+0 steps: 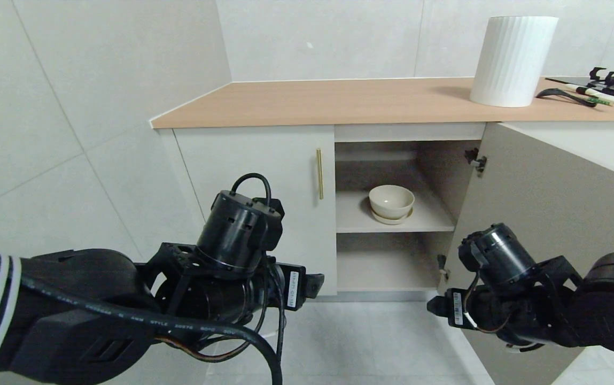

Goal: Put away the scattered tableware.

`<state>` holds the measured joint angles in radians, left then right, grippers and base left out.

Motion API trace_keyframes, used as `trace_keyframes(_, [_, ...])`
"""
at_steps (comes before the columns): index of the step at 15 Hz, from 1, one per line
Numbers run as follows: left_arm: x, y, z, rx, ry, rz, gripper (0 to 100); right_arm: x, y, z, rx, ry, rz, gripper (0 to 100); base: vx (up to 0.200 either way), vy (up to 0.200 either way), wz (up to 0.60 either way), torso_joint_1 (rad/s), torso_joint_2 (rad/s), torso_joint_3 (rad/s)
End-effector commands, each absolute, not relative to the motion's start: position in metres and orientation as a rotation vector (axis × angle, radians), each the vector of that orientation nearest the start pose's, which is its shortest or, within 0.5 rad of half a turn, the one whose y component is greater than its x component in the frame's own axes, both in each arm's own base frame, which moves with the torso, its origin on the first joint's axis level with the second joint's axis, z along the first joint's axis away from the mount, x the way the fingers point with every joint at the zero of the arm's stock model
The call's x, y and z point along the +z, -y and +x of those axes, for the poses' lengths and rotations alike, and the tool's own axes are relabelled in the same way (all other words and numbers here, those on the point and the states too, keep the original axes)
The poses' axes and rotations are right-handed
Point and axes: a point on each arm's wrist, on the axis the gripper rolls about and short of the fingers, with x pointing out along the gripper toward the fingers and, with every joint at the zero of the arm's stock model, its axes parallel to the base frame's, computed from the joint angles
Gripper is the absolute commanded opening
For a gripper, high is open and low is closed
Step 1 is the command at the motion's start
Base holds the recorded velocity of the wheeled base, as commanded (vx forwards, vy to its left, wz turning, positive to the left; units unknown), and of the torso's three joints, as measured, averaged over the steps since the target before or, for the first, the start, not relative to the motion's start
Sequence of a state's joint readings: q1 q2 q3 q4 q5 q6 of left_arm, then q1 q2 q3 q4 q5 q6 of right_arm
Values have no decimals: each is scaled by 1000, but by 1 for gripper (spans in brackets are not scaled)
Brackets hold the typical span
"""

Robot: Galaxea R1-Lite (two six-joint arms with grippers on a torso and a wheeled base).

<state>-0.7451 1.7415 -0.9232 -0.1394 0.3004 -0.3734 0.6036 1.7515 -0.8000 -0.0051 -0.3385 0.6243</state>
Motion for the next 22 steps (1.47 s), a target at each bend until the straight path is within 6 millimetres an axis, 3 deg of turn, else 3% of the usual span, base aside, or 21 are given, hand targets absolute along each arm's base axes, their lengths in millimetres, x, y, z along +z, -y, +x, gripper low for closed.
trace_keyframes(1, [157, 201, 228, -309, -657, -17, 100, 119, -149, 226, -16, -863, 157, 100, -200, 0, 0, -7, 2, 7])
trace_keyframes(10, [155, 201, 228, -285, -649, 0, 100, 135, -140, 213, 6, -817, 166, 100, 0, 0, 0, 0, 0, 0])
trace_keyframes(16, [157, 201, 228, -283, -644, -3, 100, 138, -108, 168, 1, -820, 167, 100, 0, -200, 0, 6, 5, 1])
trace_keyframes(22, [158, 199, 230, -276, -638, -11, 100, 143, -84, 159, -80, -836, 187, 100, 0, -200, 0, 2, -2, 5])
